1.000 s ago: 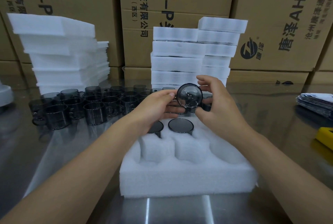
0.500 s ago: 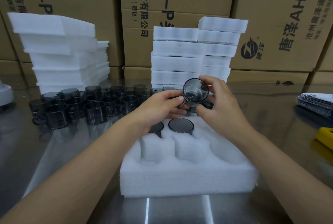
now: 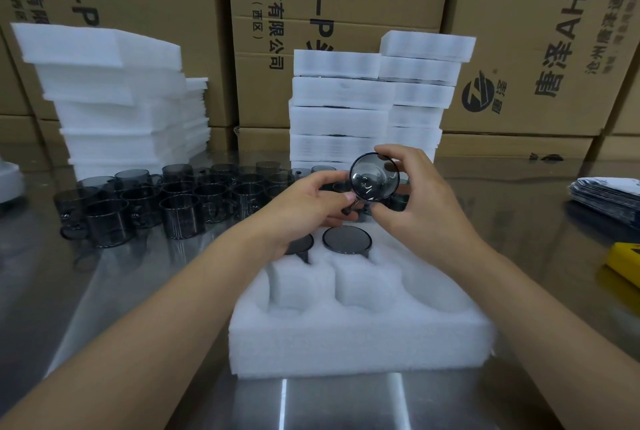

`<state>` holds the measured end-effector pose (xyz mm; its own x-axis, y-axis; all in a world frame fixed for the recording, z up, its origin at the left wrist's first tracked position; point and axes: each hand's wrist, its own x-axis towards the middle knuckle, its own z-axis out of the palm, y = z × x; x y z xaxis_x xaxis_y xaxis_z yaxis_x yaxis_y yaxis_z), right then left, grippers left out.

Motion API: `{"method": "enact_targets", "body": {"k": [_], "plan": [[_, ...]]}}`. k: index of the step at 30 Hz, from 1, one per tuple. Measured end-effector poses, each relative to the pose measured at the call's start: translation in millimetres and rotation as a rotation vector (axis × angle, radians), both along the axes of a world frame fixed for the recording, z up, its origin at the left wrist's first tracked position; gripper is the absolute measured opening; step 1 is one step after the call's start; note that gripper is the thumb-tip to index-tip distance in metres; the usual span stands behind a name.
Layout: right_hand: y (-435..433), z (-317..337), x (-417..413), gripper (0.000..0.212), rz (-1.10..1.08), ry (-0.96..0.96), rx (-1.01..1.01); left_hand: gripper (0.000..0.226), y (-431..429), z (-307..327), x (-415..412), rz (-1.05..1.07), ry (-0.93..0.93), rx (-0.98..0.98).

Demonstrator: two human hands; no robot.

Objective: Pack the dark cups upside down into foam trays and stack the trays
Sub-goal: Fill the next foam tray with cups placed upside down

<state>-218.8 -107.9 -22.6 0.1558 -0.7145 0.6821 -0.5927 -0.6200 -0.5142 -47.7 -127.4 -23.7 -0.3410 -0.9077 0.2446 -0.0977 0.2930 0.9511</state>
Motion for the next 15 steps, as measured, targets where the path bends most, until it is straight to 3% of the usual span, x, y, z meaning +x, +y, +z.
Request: {"method": "enact_targets", "body": {"k": [5, 10, 15], "plan": [[1.6, 4.6, -7.2, 0.064, -0.005, 0.130, -0.025, 0.021, -1.2, -1.3, 1.6, -0.004, -0.007, 0.003], [-2.3, 11.8, -20.6, 0.062, 0.066, -0.071, 0.120, 0.029, -0.3, -0.3, -0.4, -0.001, -0.032, 0.013], [-9.7, 18.1, -34.5, 0.048, -0.039, -0.079, 0.181, 0.042, 1.6, 3.9, -0.3, -0.007, 0.008, 0.091]]}}
